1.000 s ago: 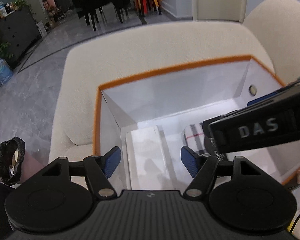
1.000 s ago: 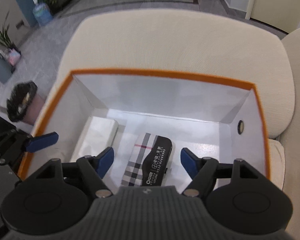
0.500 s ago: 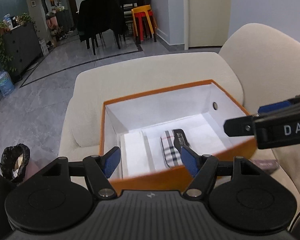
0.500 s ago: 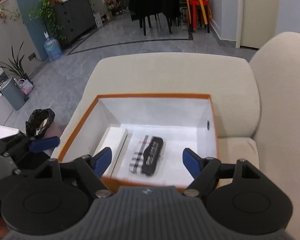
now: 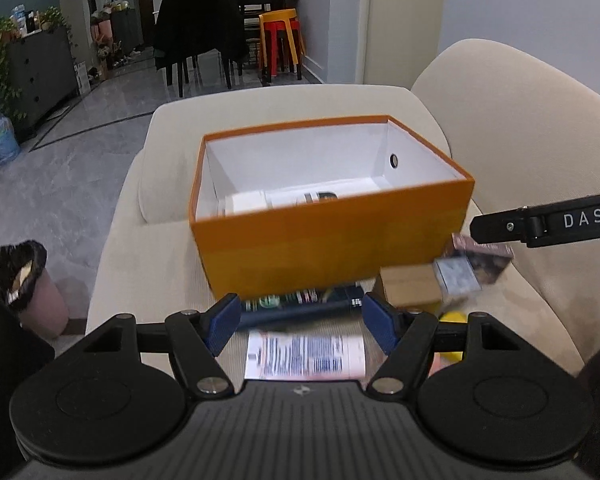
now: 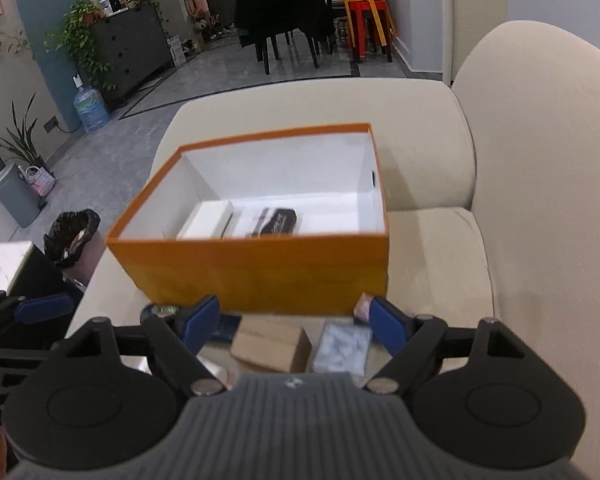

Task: Organize rigid objects
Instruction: 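Withdraw both tools from the orange box back toward the remaining items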

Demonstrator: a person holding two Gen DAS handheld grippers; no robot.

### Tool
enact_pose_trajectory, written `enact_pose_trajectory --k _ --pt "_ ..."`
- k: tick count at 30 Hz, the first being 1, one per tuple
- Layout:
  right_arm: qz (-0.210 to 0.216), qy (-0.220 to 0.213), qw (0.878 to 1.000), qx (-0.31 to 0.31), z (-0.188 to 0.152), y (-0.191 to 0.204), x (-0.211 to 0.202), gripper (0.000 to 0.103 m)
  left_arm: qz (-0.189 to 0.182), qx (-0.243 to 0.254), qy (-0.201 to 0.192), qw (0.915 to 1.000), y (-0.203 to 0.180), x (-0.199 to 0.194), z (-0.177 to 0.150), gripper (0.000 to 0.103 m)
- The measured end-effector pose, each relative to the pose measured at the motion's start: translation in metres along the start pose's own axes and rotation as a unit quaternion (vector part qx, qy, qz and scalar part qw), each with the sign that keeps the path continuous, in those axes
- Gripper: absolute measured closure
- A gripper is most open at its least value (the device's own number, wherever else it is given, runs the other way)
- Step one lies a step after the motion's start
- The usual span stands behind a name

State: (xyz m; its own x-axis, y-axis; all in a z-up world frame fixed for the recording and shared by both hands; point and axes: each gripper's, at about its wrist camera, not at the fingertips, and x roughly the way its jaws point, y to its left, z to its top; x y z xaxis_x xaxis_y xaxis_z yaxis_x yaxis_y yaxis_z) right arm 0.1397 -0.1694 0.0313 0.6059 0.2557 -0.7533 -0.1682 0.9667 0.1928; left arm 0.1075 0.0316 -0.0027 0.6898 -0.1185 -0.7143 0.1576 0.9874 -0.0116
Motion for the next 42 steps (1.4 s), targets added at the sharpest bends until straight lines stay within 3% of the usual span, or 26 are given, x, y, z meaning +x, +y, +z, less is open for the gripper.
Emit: enact_pose_trajectory --k 12,31,36,42 --pt "-0.013 0.003 1.0 -0.003 -0.053 -0.006 -0.007 0.02 0.004 -0.019 0.022 0.9996 0.007 -0.001 -0.046 0.021" --pt "-0.018 0.042 0.999 0.02 -0.108 -0.006 0.028 0.02 0.006 -0.034 0.065 0.9973 0.008 0.026 -0.075 0.021" --pt "-0.069 0.025 0.997 -0.003 -0.113 -0.001 0.032 0.023 0.005 -0.039 0.067 0.997 0.01 0.027 -0.076 0.021" --pt "-0.051 0.001 0.999 0.013 -0.113 -0.006 0.027 0.023 0.003 -0.042 0.069 0.9967 0.011 0.027 -0.076 0.021"
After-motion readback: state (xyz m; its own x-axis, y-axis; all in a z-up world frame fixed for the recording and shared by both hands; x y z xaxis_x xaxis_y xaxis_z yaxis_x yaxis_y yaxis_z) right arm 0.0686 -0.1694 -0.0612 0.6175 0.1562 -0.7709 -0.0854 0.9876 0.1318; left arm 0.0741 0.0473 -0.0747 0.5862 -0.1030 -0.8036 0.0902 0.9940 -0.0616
